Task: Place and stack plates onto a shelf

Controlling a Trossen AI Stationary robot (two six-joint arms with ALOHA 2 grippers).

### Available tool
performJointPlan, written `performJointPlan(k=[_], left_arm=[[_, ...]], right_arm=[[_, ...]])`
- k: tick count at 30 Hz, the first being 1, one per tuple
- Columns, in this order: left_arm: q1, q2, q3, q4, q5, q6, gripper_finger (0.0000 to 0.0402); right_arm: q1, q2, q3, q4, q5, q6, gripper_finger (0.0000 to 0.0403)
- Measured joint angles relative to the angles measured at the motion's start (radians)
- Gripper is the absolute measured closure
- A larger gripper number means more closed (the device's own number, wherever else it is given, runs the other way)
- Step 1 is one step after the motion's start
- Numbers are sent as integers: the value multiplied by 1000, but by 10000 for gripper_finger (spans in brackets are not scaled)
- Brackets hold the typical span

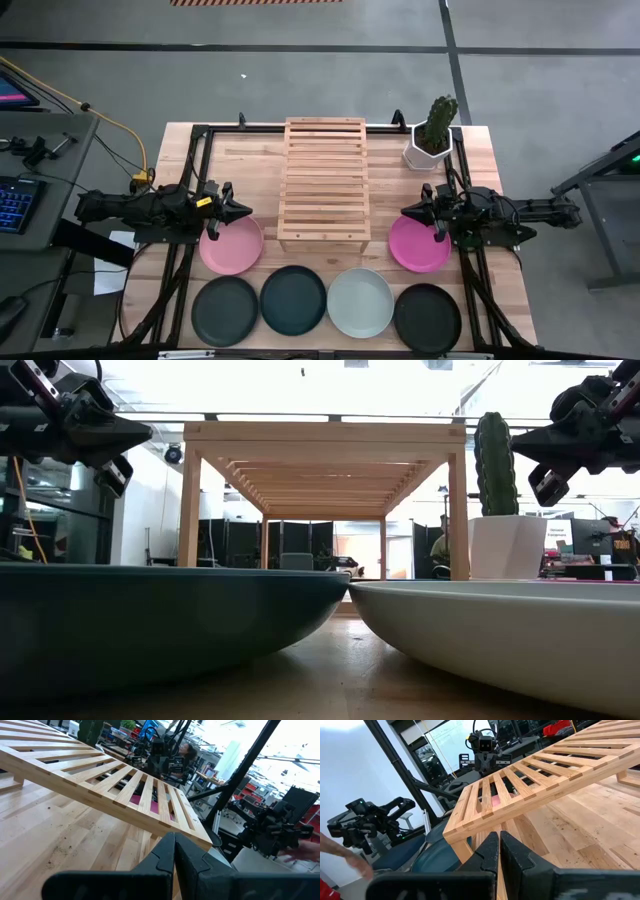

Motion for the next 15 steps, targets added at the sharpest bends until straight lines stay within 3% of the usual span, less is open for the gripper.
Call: performJointPlan(k=[5,9,15], left_arm=[[0,0,0,0,0,0,401],[0,0,0,0,0,0,401],[0,0,0,0,0,0,401]], right_arm=[[0,0,0,2,2,0,402],[0,0,-1,30,79,25,402],[0,0,-1,252,281,358,402]])
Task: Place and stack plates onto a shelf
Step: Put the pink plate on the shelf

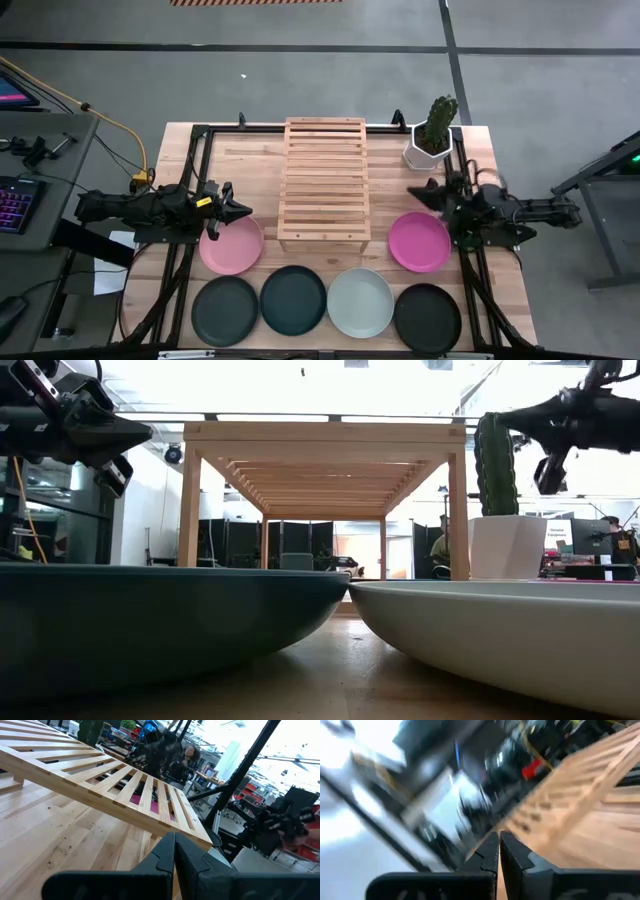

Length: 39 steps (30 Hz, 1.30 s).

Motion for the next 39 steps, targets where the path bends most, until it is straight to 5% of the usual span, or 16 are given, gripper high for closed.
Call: performJointPlan(k=[8,18,24,30,39], left_arm=[[0,0,0,0,0,0,401],[0,0,0,0,0,0,401],[0,0,0,0,0,0,401],[0,0,0,0,0,0,401],[0,0,0,0,0,0,401]], right_arm=[[-1,0,0,126,230,188,402],[0,45,199,98,1,53,348],[0,231,549,-330,-157,-77,278],[3,507,850,-892,-417,35,243],[247,855,871,-1077,-583,259,240]])
